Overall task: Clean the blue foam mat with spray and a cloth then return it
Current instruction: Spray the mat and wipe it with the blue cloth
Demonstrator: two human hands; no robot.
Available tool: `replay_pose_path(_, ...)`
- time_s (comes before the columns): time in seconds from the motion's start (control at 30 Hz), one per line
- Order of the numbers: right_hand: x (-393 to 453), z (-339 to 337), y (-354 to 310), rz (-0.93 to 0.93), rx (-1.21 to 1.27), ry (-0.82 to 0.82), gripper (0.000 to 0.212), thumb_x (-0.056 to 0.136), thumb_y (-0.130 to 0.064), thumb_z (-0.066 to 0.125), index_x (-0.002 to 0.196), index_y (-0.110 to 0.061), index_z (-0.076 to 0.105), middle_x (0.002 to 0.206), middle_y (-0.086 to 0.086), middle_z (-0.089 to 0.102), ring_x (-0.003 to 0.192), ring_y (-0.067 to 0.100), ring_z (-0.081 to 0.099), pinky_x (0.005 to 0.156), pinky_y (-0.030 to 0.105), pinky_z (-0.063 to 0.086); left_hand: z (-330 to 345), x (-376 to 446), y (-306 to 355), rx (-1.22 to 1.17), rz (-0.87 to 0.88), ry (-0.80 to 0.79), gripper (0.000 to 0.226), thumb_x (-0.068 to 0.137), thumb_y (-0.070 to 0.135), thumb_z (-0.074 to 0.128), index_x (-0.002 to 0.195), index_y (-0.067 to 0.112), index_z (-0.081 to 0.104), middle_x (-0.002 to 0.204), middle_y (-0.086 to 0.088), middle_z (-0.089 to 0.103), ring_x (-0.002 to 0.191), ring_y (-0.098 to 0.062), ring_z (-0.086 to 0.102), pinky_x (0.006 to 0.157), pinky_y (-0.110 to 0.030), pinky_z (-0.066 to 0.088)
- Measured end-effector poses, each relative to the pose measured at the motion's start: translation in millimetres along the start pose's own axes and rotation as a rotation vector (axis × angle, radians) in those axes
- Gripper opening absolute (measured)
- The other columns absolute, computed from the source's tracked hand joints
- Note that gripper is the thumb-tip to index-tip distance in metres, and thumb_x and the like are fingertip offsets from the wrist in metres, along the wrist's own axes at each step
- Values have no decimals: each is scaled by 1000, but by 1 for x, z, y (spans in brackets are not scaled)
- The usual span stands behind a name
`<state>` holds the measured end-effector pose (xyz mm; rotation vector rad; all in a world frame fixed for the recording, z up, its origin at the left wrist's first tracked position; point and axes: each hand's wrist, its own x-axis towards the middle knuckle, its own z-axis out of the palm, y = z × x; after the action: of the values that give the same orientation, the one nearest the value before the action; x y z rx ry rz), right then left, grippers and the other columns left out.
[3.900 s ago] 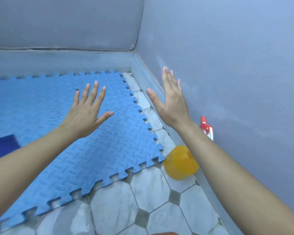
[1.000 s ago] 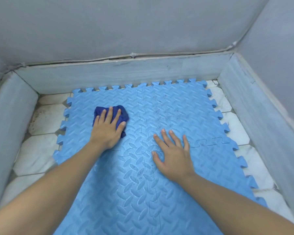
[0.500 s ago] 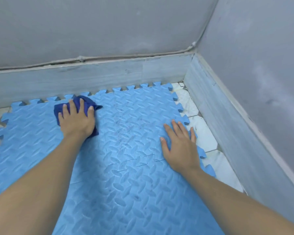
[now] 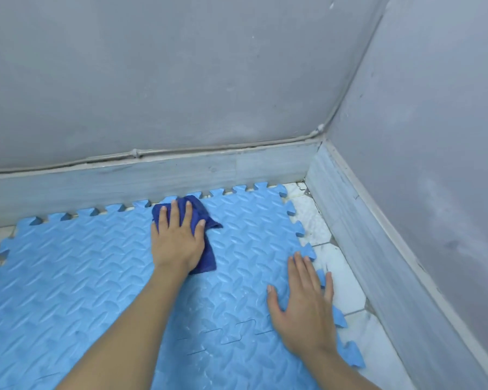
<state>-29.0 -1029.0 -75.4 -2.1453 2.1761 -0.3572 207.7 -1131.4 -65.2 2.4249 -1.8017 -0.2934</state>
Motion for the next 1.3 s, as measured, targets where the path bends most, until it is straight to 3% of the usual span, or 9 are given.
replay_pose_path(0.23,3,6,2,-9,-5,47,72,87,-54,37,142,-8,48,151,3,44,142,16,36,117,48,12,19,-5,138,68,589,-160,58,100,51,18,153,30,6,162,2,2,148,-21,-3,118,-39,-6)
replay_pose_path(0.37,1,2,1,-5,-12,23,75,88,-57,32,145,-9,44,154,2,38,145,16,30,119,49,13,9,1,96,74,493,-192,57,101,48,17,153,29,3,162,2,-3,148,-19,-4,119,-39,-1)
replay_pose_path(0.57,0,-2,-1,11,25,-22,73,88,-55,36,144,-9,43,155,3,36,146,18,27,117,49,12,-26,-49,-78,130,258,-209,65,96,56,12,153,26,3,162,0,-3,148,-21,-3,119,-41,2)
replay_pose_path(0.67,2,-3,-1,16,27,-28,68,91,-52,41,145,-10,41,157,3,33,147,18,24,117,48,10,-19,-138,-88,158,462,-183,74,90,64,4,152,26,16,161,0,7,148,-24,9,117,-40,3)
replay_pose_path(0.83,-1,-11,-4,31,16,-78,66,94,-52,39,149,-14,34,160,0,26,148,16,17,119,50,7,11,-263,-30,102,736,-191,60,93,52,33,145,23,39,153,-3,35,139,-25,35,112,-42,17)
replay_pose_path(0.97,-9,-15,-17,129,-176,-218,66,97,-58,18,154,-26,16,163,0,12,150,26,7,115,62,0,-1,-226,-89,64,396,-84,66,92,53,15,151,24,22,159,-2,20,146,-22,19,117,-42,12)
replay_pose_path(1.1,-38,-28,-49,203,-208,-286,63,102,-51,17,156,-22,7,163,12,-1,150,33,-2,116,61,-3,-29,-232,-202,25,-20,-96,61,99,49,22,153,24,7,161,-2,6,148,-23,3,119,-44,7)
replay_pose_path(1.23,-109,-14,-92,-27,-103,-293,67,100,-55,19,156,-20,7,164,9,0,150,32,-1,118,56,-2,-29,-330,-232,63,194,-131,70,92,60,2,152,25,8,161,3,2,148,-20,0,118,-40,4)
replay_pose_path(1.3,-147,-6,-116,-124,-64,-288,67,100,-55,17,156,-19,12,164,9,4,150,35,0,117,57,-2,-18,-384,-215,100,435,-130,63,97,56,14,151,26,20,160,1,12,147,-21,11,116,-40,9)
